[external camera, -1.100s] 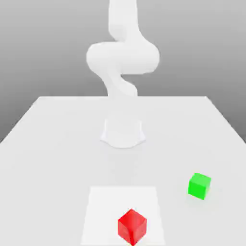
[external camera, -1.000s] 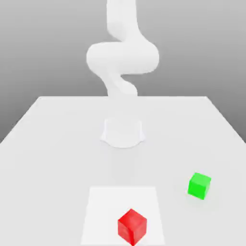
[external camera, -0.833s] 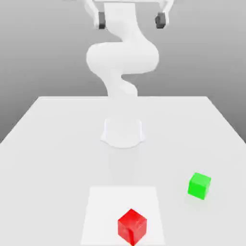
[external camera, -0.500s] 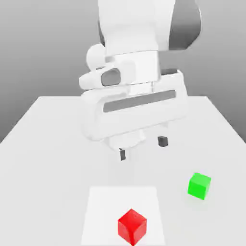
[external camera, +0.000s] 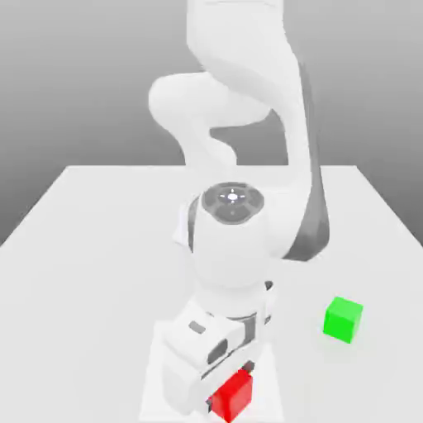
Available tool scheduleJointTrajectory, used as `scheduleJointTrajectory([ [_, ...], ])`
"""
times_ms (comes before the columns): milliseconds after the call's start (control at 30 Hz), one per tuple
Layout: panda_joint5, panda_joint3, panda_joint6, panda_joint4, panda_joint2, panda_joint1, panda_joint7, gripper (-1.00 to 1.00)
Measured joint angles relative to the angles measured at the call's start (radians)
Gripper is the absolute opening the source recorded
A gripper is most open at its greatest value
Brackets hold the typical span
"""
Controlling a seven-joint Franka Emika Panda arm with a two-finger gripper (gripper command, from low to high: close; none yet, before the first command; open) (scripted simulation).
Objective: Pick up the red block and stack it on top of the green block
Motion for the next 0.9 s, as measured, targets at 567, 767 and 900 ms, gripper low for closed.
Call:
scheduleJointTrajectory([
  [567,-0.117,0.155,-0.157,-0.209,-0.362,0.255,-0.276,-1.0],
  [767,-0.154,0.189,-0.022,-0.293,-0.319,0.394,-0.449,-1.0],
  [900,-0.167,0.179,0.036,-0.293,-0.26,0.391,-0.444,1.0],
])
